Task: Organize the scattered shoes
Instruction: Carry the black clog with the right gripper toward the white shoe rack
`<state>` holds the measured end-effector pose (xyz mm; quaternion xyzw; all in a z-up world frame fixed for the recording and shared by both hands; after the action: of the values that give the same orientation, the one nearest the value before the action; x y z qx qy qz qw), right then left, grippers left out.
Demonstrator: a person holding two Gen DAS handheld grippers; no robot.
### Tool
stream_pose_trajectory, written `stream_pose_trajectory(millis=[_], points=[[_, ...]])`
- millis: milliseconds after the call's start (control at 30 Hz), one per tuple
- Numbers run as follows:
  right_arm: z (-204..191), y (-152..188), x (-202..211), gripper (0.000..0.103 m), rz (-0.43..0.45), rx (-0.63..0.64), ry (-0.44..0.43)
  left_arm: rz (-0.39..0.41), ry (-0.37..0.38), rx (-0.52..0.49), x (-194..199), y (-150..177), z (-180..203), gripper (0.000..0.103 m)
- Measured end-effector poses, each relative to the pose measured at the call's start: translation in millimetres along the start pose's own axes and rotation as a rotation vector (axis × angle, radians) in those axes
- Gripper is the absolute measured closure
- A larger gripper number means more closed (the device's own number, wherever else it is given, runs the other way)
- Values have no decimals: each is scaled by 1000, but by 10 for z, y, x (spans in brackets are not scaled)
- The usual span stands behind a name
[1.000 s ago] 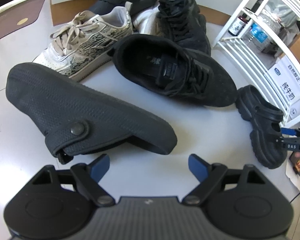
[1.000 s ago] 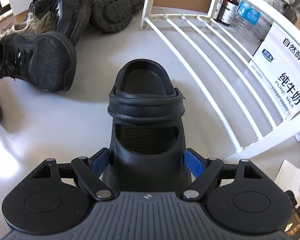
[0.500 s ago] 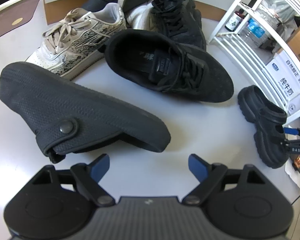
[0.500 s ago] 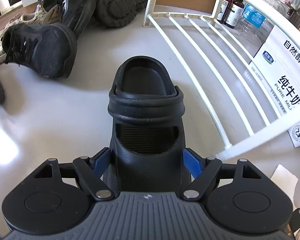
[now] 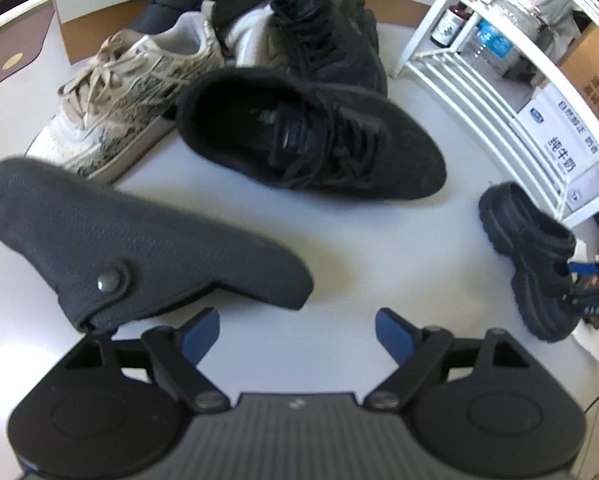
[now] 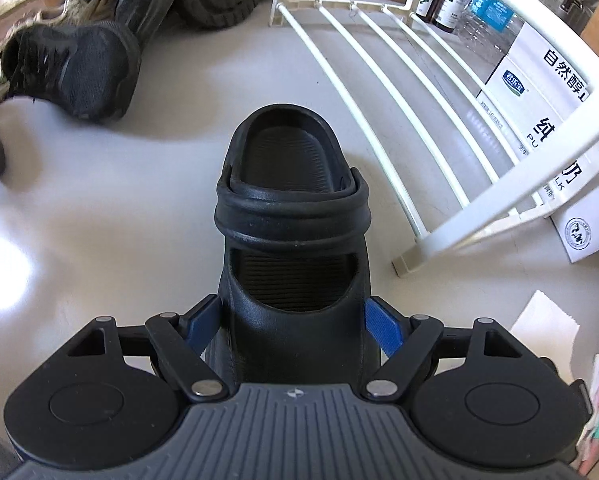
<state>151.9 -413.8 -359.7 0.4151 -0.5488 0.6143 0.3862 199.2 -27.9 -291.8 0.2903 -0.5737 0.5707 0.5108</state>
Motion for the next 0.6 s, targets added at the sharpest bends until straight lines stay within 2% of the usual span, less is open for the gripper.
stream_pose_trajectory(millis=[167, 333, 400, 467, 600], points=[[114, 112, 48, 21, 18, -43, 1, 23, -35, -72, 187, -441, 200, 16], [208, 201, 76, 20, 26, -86, -4, 63, -44, -64, 363, -870, 350, 16], [221, 221, 78, 19, 24, -84, -7, 89, -72, -53, 487, -1079, 459, 16], [230, 224, 96, 19, 25, -83, -13, 98, -70, -45, 612, -1156, 573, 16], [257, 176, 273, 13, 88, -144, -85, 116, -64, -31, 863, -1310, 799, 16]])
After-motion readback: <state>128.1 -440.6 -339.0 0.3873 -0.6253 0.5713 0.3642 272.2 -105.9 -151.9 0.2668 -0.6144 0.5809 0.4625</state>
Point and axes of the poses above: each gripper's, at about its wrist camera, not at the fingertips, and x roughly against the way its jaws point, z to its right, y to its underside, the point moved 6 cm from there along -x, roughly the way its jaws point, and after that the axes turned 5 degrees about -x, right-handed, at the moved point
